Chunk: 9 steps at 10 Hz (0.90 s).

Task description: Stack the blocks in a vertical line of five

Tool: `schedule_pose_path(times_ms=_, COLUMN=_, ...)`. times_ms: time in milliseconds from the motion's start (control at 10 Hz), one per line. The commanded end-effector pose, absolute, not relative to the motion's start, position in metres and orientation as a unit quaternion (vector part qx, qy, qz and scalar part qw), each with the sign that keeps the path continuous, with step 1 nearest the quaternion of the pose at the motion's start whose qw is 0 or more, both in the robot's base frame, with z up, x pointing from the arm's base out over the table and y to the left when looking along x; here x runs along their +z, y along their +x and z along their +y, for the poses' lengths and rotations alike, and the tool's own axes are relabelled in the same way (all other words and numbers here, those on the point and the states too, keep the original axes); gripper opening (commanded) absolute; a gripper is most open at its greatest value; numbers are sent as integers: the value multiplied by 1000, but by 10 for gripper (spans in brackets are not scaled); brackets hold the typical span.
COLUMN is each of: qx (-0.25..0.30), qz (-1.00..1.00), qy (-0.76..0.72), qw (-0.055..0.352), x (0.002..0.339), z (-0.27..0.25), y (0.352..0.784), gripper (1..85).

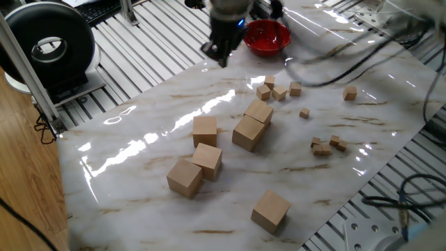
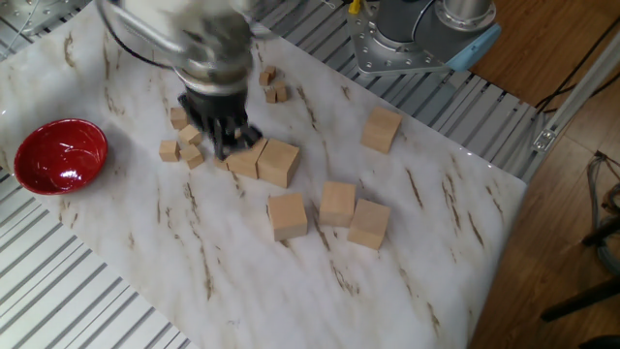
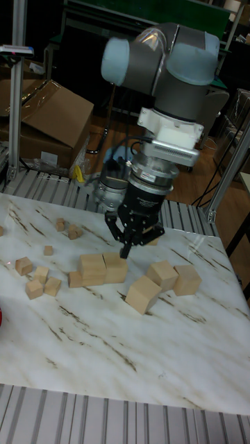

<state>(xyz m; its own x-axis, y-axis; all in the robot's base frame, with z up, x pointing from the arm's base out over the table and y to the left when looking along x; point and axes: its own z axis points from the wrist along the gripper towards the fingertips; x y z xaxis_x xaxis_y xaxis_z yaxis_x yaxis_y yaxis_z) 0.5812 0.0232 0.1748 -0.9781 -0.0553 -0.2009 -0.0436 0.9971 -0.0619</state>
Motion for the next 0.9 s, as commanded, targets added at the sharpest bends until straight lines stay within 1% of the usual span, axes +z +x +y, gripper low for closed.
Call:
schedule_pose_path(times_ms=0, qx=-4, qz=986, qy=-37, qw=165, x=172, z=40, y=591, gripper=10)
schedule_pose_path(times_ms=100, qx=-36, qz=986, qy=-57, qw=153, x=178, z=25, y=596, gripper=10)
schedule_pose_path(times_ms=300, qx=-28, qz=990, qy=-64, qw=126, x=188, z=32, y=591, gripper=10)
schedule_pose_path(times_ms=500, qx=-38, qz=991, qy=-78, qw=105, x=187, z=19, y=588, gripper=10)
schedule_pose_path(times_ms=600, qx=-44, qz=992, qy=-72, qw=89, x=186, z=15, y=582, gripper=10)
schedule_pose_path(times_ms=700, qx=9, qz=998, qy=-27, qw=60, x=182, z=40, y=565, gripper=10)
schedule_pose_path(times_ms=800, qx=26, qz=999, qy=-20, qw=44, x=181, z=44, y=559, gripper=10)
